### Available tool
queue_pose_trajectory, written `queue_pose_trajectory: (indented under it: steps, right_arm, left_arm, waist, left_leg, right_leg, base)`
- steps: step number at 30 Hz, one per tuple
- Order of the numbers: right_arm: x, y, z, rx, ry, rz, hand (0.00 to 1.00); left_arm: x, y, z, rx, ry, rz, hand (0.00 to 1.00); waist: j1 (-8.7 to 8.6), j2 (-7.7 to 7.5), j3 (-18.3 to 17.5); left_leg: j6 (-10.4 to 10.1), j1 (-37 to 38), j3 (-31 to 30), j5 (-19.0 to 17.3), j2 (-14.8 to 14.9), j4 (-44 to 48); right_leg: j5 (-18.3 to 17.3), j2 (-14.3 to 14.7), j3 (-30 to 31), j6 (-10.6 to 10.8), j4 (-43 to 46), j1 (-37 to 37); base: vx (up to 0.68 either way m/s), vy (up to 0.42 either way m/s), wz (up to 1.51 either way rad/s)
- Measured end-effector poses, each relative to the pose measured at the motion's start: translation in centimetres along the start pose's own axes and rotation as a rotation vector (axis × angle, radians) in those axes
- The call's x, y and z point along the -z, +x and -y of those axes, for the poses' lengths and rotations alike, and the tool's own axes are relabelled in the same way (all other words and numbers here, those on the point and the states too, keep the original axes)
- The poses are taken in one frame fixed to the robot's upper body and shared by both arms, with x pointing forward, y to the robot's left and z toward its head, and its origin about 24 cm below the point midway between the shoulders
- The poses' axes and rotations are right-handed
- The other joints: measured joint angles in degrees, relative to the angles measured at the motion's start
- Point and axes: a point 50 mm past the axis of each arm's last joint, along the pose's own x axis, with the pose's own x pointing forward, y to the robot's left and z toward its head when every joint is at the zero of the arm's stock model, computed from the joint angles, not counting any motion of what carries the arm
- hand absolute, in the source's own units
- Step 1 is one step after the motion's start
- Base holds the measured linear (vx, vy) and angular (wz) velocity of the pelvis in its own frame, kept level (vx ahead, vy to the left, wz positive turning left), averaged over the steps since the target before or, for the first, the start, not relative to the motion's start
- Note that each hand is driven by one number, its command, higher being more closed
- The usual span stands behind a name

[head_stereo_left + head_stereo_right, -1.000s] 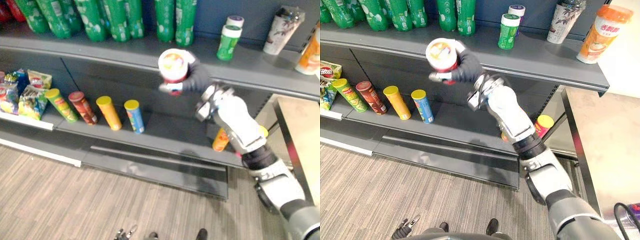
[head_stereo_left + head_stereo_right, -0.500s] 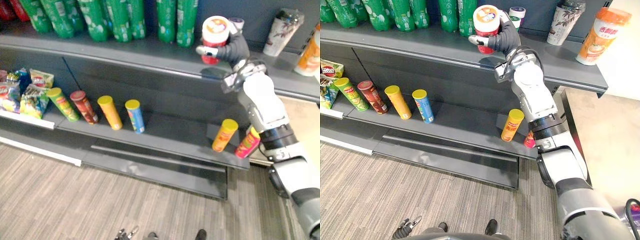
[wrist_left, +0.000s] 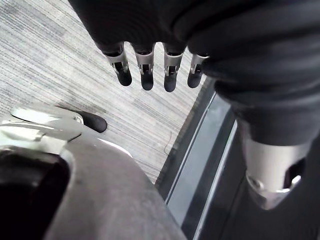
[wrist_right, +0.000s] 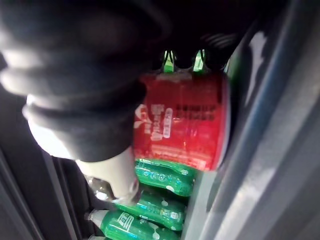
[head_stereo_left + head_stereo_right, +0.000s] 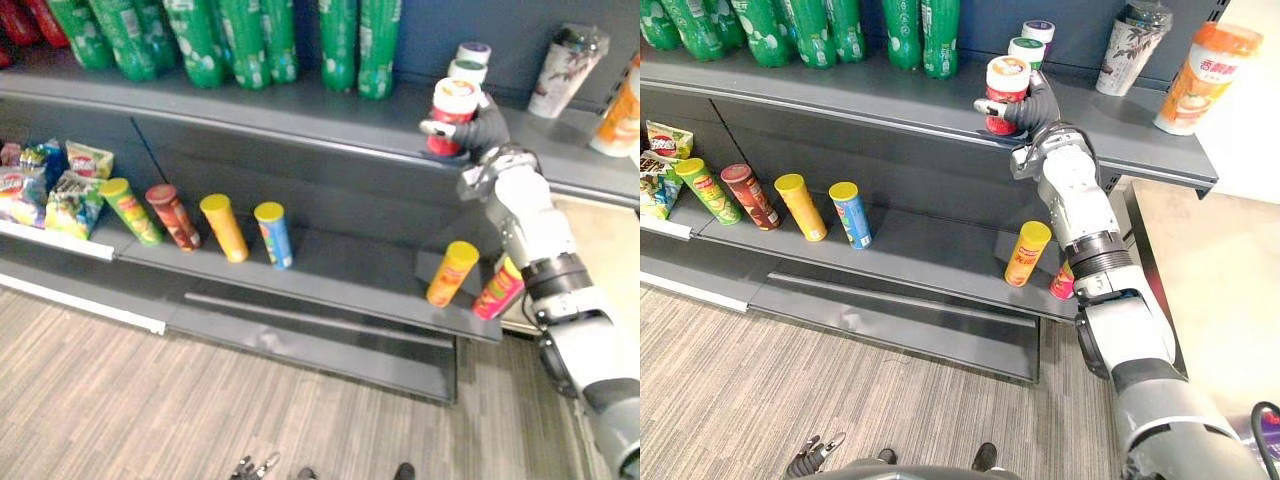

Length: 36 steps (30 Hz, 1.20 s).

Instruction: Put the gum and the chips on the shelf.

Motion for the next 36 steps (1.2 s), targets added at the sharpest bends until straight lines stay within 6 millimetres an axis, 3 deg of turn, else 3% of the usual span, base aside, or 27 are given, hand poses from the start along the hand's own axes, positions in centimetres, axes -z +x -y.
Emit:
queue_pose_trajectory:
  steps: [11,23,31,32,36]
  right_arm:
    - [0.3,-0.2,2.1,0.068,-0.002,0.020,1.00]
    - [0.4,-0.4,3.1,0.099,-0.014,0.014,1.00]
    - [0.5,-0.8,5.4,0.165,-0.030,-0.001,1.00]
    - [0.5,-0.9,5.6,0.172,-0.030,-0.002,0.00]
    - [0.6,-0.9,5.7,0.175,-0.030,-0.009,0.00]
  left_arm:
    - [-0.6,0.1,-0.2,0.008,0.025,0.022,0.00]
    - [-0.7,0.1,-0.1,0.019,0.046,0.024,0.00]
    - [-0.8,0.1,0.0,0.021,0.048,0.026,0.00]
    - [-0.8,0.1,0.0,0.022,0.049,0.026,0.00]
    - [-0.8,0.1,0.0,0.023,0.052,0.026,0.00]
  waist:
    - [0.05,-1.03,0.88]
    - [-0.02,-0.95,1.25]
    - [0.06,-0.87,1.54]
    - [0.05,-0.84,1.56]
    - [0.01,-0.85,1.57]
  left_leg:
    - [0.10,0.52,-0.01,0.12,-0.56,-1.45]
    - [0.25,1.40,1.05,-0.08,-0.61,-1.49]
    - [0.03,1.42,1.02,-0.52,-0.73,-1.50]
    - [0.02,1.44,1.03,-0.59,-0.72,-1.50]
    - [0.02,1.68,1.08,-0.70,-0.77,-1.50]
  right_leg:
    - [-0.07,-0.52,-0.17,0.15,0.01,0.11]
    - [-0.21,-0.53,0.68,0.34,0.01,0.51]
    - [-0.34,-0.67,0.60,0.52,0.01,0.58]
    - [-0.35,-0.66,0.62,0.53,0.01,0.58]
    - [-0.38,-0.69,0.70,0.57,0.01,0.81]
  base:
    - [0.00,0.000,0.00]
    - [0.01,0.001,-0.03]
    - [0.00,0.000,0.00]
    - [0.00,0.000,0.00]
    - [0.00,0.000,0.00]
